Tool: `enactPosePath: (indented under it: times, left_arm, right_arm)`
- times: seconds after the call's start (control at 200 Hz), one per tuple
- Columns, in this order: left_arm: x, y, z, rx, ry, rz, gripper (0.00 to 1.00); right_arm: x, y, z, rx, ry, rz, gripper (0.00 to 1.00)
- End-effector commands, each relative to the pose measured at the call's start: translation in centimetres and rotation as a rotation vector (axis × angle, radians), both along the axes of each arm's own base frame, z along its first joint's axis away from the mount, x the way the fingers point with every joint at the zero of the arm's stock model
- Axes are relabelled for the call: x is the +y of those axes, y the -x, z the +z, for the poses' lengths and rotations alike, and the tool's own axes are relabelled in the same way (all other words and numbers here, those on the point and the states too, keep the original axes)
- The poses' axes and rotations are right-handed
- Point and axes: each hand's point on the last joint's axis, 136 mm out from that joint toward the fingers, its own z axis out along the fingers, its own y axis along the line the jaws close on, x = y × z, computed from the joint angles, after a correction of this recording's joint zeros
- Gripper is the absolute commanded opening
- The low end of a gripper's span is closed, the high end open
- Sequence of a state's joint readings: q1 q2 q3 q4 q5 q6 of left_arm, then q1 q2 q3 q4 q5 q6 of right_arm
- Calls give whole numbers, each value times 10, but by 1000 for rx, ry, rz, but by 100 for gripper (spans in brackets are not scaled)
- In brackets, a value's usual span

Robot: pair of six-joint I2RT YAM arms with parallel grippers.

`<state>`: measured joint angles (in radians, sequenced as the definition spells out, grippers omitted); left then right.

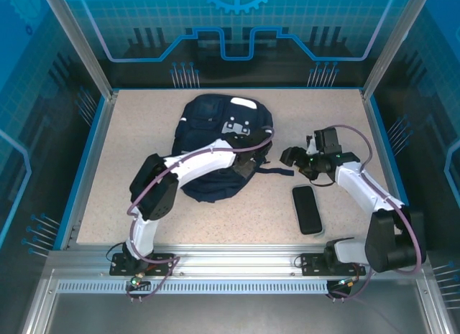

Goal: Pack books, pencil case, and school supplies into a backpack

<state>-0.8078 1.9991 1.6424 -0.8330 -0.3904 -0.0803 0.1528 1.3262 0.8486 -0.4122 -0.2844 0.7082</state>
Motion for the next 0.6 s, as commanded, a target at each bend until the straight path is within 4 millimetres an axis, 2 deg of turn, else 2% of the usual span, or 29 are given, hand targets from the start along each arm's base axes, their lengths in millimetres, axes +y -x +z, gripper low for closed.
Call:
enactPosePath:
  times: [0.0,0.125,0.235,0.355,0.595]
  left_arm:
    - [11,-10,46,-131,89,57,7]
    - [13,-7,64,-167,187,70,0]
    - [18,-5,76,-186,253,77,0]
    - [24,-4,79,-182,291,97,0]
    - [28,-4,81,-178,319,105,0]
  right_arm:
    - [28,-21,24,-64,-89,56,70]
    - [51,-35,34,-96,-132,97,61]
    - [72,-48,37,-101,-139,146,56]
    - [93,-61,33,-85,-162,177,53]
    - [111,-89,22,-46,-172,144,45]
